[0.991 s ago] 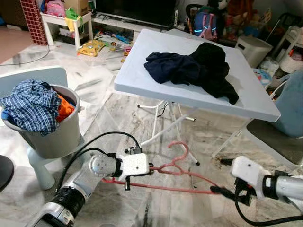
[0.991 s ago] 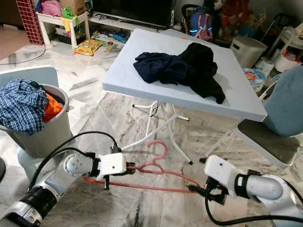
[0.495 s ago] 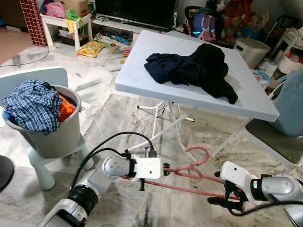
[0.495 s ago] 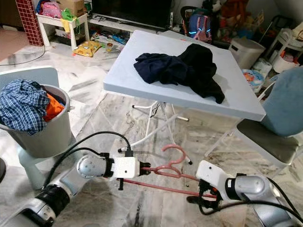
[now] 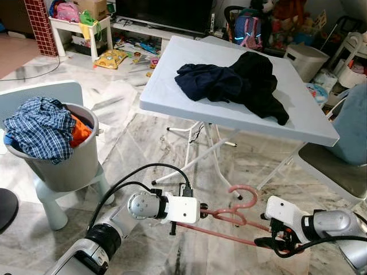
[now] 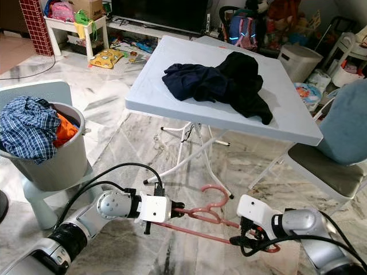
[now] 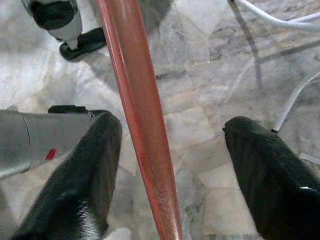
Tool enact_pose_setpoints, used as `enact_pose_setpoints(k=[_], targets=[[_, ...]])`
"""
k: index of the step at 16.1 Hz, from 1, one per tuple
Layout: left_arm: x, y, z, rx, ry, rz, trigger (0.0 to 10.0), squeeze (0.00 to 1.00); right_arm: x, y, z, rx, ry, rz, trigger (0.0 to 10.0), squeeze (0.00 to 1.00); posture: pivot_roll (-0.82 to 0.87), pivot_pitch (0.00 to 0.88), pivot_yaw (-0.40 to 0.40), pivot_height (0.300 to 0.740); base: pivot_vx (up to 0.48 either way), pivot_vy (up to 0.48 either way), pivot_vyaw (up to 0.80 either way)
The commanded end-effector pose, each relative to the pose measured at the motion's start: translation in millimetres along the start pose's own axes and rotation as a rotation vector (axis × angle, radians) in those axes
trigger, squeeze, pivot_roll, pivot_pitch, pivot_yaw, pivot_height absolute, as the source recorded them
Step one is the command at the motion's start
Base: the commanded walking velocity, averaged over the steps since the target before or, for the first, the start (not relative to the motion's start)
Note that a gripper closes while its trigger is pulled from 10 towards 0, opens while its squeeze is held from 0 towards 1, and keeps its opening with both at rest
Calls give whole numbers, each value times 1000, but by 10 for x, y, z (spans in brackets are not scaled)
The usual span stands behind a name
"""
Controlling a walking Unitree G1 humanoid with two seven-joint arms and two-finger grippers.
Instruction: Hang hanger
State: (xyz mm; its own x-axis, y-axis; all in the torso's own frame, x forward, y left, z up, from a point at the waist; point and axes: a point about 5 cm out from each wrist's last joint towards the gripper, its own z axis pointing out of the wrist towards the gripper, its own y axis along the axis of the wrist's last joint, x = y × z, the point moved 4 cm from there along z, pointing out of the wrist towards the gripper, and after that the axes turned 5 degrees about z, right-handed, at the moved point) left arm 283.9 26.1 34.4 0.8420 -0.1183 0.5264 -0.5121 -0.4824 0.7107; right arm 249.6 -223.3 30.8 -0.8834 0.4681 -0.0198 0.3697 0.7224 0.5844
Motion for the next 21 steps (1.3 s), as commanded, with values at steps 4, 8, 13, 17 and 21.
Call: enact_pose_setpoints(k=[4, 8, 13, 17, 21], targets=[[122, 100, 80, -16, 37, 67, 10000, 0, -34, 0, -41, 40, 34, 9, 0, 0, 164, 0, -146, 740, 0, 0, 0], [147, 108, 86, -17, 43, 70, 10000, 0, 2, -27, -10, 42, 49, 28, 0, 0, 163, 0, -144, 740, 0, 0, 0], [142, 115, 110, -19, 43, 77, 10000, 0, -16, -7, -12, 31, 43, 36, 0, 0, 162, 0, -144, 740, 0, 0, 0], [130, 112, 118, -19, 45, 78, 10000, 0, -37, -7, -16, 27, 33, 37, 0, 0, 163, 0, -146, 740, 0, 0, 0], [165, 91, 114, -12, 77, 55, 10000, 78, -70, -3, -20, 19, 12, 34, 0, 0, 164, 0, -148, 740, 0, 0, 0]])
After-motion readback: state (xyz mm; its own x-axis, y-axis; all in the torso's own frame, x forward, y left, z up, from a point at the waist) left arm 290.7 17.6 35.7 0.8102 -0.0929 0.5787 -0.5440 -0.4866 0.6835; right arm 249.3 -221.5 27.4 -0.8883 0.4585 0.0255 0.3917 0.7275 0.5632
